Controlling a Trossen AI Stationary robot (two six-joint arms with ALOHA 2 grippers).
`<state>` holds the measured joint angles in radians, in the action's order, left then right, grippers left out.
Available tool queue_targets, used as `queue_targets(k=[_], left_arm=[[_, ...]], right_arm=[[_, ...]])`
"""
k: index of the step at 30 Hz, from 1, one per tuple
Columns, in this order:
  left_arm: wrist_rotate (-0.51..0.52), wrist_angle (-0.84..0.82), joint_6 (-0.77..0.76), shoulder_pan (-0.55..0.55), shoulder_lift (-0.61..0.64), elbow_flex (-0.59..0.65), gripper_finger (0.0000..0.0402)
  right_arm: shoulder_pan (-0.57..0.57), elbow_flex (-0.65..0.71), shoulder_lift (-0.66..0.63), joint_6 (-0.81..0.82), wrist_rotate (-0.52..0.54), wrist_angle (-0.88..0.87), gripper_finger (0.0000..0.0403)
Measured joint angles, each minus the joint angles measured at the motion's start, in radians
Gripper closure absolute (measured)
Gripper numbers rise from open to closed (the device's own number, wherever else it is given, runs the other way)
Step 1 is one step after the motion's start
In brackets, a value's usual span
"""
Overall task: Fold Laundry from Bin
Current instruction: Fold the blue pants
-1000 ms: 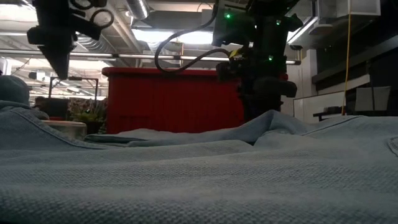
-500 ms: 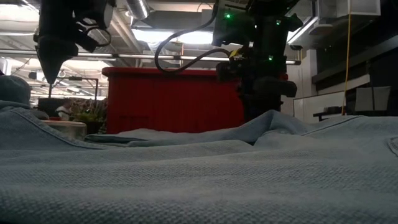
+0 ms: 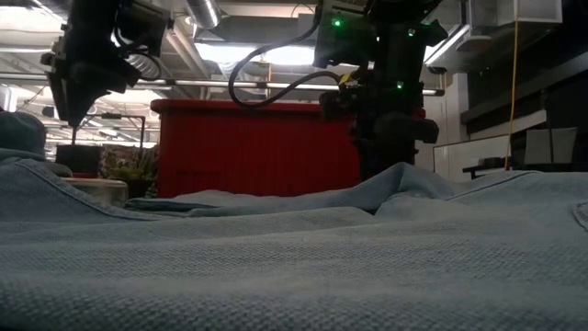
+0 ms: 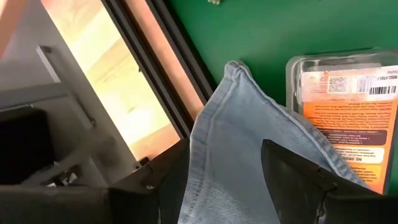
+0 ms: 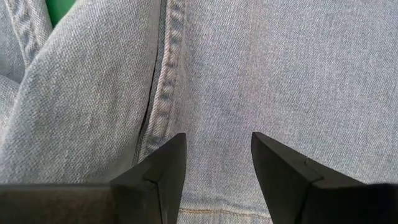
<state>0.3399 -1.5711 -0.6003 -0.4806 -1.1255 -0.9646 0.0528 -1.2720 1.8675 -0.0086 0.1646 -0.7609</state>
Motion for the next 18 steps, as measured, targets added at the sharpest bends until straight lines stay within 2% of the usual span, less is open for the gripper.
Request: queue_targets(k=[14, 18], left_arm=[[-0.016, 0.000, 0.035, -0.111, 0.000, 0.000, 0.0208], [-0.049, 0.001, 0.035, -0.148, 0.000, 0.027, 0.0208]], right_arm=[[0.000, 0.000, 0.000, -0.026, 0.000, 0.000, 0.0221], [0.000, 0.000, 0.000, -0.028, 0.001, 0.000, 0.0221]])
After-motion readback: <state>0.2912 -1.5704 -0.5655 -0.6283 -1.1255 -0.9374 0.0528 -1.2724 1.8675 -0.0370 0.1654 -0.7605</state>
